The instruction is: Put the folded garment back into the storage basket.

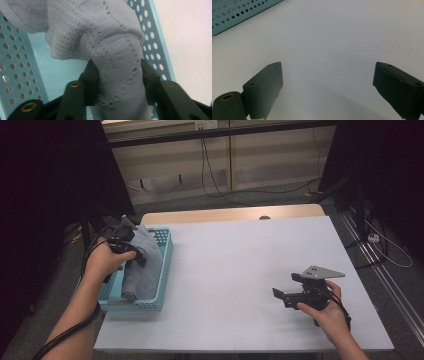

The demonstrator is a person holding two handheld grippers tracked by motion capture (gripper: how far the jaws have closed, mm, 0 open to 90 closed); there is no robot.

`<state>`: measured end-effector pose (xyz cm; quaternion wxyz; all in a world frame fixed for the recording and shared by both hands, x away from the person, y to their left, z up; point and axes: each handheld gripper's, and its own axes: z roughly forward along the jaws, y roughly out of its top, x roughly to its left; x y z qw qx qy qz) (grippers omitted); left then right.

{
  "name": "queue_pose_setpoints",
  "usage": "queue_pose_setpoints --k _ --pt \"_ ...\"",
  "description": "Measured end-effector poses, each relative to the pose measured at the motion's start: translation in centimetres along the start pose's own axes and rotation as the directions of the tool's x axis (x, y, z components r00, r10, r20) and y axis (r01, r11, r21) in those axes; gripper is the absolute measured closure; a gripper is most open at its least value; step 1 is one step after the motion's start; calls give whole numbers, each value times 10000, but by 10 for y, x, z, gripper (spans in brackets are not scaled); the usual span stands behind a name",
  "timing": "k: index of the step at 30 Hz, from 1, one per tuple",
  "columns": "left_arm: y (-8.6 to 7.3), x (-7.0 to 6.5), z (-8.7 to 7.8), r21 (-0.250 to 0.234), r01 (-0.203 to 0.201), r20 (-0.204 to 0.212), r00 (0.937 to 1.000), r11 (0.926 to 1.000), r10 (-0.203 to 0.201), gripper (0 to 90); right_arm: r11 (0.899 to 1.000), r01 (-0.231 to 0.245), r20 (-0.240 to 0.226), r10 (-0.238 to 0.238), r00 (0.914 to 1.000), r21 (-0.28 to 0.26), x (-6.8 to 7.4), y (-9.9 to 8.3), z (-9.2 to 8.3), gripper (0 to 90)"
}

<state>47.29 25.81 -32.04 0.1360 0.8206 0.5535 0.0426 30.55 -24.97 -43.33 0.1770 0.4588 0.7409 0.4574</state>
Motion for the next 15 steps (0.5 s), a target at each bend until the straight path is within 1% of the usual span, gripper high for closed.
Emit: queue_pose_setpoints --k 2,4,6,7,13,14,15 --pt "-1 2 0 -37 131 -2 9999 9999 -131 535 10000 -7 -2 7 10000 11 0 0 0 90" --pt "-2 5 0 -117 262 -111 9996 9996 -263 505 10000 1 2 -1 10000 3 0 0 0 90" --pt "-3 8 0 -96 363 -41 9993 9993 -364 489 10000 9 6 -9 10000 10 0 0 1 90" --pt "-4 10 0 -154 429 -95 9990 9990 -431 480 10000 0 6 0 10000 16 0 0 0 90" --pt "-6 16 -2 -318 667 -139 9976 9973 -672 465 10000 3 4 -3 10000 8 0 0 1 90" --pt "-6 17 -3 -387 642 -146 9978 9972 -649 463 10000 6 3 -6 10000 8 0 0 1 90" --pt "-6 18 -4 -387 725 -149 9972 9966 -731 458 10000 8 6 -8 10000 9 0 0 1 90"
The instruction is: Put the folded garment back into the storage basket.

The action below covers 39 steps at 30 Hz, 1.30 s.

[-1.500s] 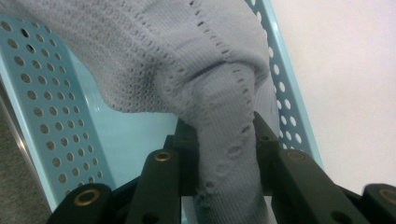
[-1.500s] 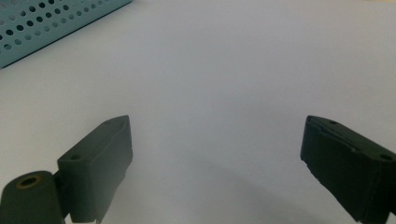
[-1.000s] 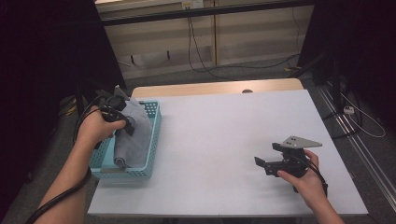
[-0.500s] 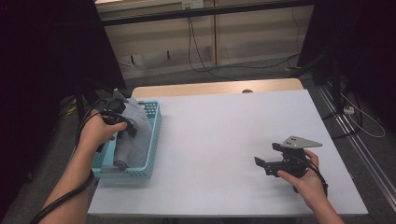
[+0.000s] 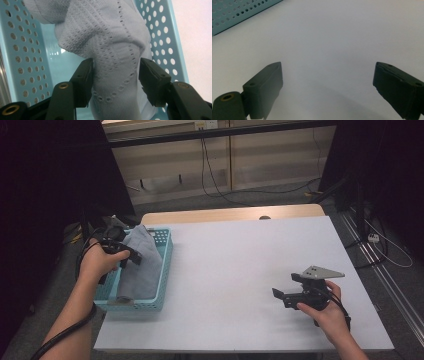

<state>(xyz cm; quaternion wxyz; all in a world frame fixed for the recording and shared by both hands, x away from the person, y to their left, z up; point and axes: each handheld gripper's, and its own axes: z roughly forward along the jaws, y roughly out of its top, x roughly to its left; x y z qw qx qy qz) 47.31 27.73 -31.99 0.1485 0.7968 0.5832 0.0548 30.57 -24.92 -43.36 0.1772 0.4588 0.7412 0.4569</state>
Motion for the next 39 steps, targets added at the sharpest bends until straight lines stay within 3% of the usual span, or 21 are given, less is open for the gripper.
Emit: queue_pose_setpoints --k 9,13,19,31,39 --pt "-1 8 -5 -261 215 -132 9997 9994 -219 443 10000 0 4 0 10000 -4 0 0 0 90" --pt "0 10 -10 -386 61 -261 9996 9992 -71 431 10000 -10 6 10 10000 -2 0 0 0 90" --pt "2 8 -17 -658 156 -303 9994 9977 -176 433 10000 -5 -15 5 10000 -6 1 0 0 90" --pt "7 -2 -27 -1019 -243 -246 9995 9945 219 480 10000 14 -18 -14 10000 -35 0 0 -1 90" --pt "10 -15 -27 -1165 -379 123 9991 9925 396 559 10000 0 -19 0 10000 -33 1 1 -1 90"
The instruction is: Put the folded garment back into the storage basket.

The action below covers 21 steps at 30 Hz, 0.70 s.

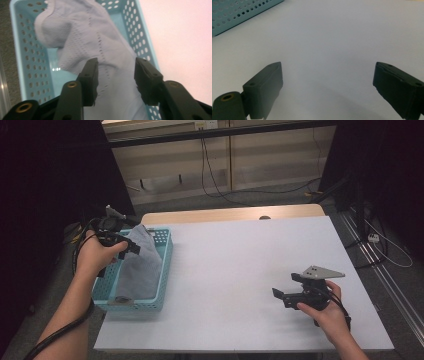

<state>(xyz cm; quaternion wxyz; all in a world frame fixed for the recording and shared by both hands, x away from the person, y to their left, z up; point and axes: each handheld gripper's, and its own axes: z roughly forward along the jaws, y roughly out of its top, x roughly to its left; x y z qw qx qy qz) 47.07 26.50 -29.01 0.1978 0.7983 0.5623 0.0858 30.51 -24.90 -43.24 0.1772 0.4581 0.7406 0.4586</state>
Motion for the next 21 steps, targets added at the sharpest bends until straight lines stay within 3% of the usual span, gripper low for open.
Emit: queue_pose_setpoints --k 9,21 --pt "0 -7 11 82 113 226 9997 9999 -115 686 10000 12 -14 -12 10000 1 0 0 0 90" --pt "-5 -2 23 48 439 406 9982 9990 -440 777 10000 49 -22 -49 10000 31 1 0 0 90"
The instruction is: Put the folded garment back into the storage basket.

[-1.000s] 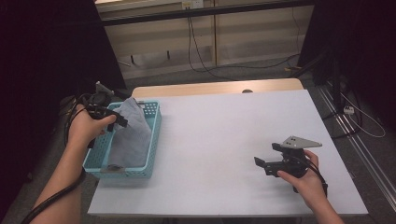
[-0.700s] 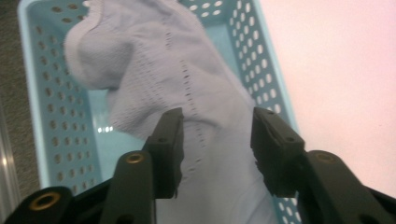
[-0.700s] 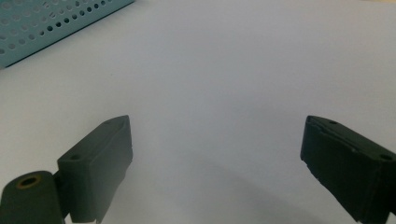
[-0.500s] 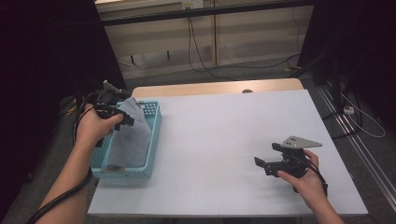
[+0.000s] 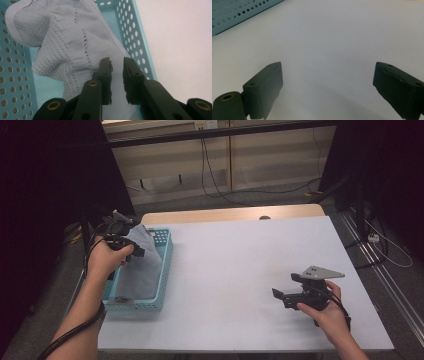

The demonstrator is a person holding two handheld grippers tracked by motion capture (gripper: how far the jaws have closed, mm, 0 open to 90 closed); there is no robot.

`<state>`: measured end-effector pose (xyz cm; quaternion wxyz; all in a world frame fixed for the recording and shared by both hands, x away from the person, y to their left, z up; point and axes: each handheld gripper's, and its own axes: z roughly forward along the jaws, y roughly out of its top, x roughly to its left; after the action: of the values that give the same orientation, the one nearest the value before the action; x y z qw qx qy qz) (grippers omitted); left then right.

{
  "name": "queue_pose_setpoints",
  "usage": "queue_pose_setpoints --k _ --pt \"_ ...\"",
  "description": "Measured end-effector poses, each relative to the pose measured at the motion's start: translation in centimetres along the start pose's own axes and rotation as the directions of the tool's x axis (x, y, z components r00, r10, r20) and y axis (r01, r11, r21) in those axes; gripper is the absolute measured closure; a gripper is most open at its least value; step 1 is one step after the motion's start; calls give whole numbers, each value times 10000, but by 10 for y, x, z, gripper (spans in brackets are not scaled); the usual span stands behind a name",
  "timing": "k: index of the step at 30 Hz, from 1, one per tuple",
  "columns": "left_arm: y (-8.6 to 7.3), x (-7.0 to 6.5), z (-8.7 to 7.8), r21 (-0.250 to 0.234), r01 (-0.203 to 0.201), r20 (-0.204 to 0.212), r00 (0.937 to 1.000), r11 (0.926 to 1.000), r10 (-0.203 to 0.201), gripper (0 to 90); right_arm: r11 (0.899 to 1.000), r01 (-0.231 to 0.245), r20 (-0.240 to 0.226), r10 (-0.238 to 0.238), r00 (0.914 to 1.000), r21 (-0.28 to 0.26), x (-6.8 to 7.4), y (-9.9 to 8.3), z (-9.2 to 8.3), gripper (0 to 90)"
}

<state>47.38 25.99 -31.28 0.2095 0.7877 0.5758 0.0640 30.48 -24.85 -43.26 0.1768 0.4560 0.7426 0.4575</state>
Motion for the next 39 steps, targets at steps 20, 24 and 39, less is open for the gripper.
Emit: queue_pose_setpoints --k 20,24,39 --pt "-14 14 12 289 260 12 9997 9992 -261 793 10000 20 1 -20 10000 19 0 0 0 90" --pt "-17 18 14 260 415 -29 9991 9988 -415 793 10000 30 -4 -30 10000 16 1 0 1 90" --pt "-26 37 21 181 624 -121 9980 9979 -622 800 10000 56 -28 -56 10000 53 1 0 2 90"
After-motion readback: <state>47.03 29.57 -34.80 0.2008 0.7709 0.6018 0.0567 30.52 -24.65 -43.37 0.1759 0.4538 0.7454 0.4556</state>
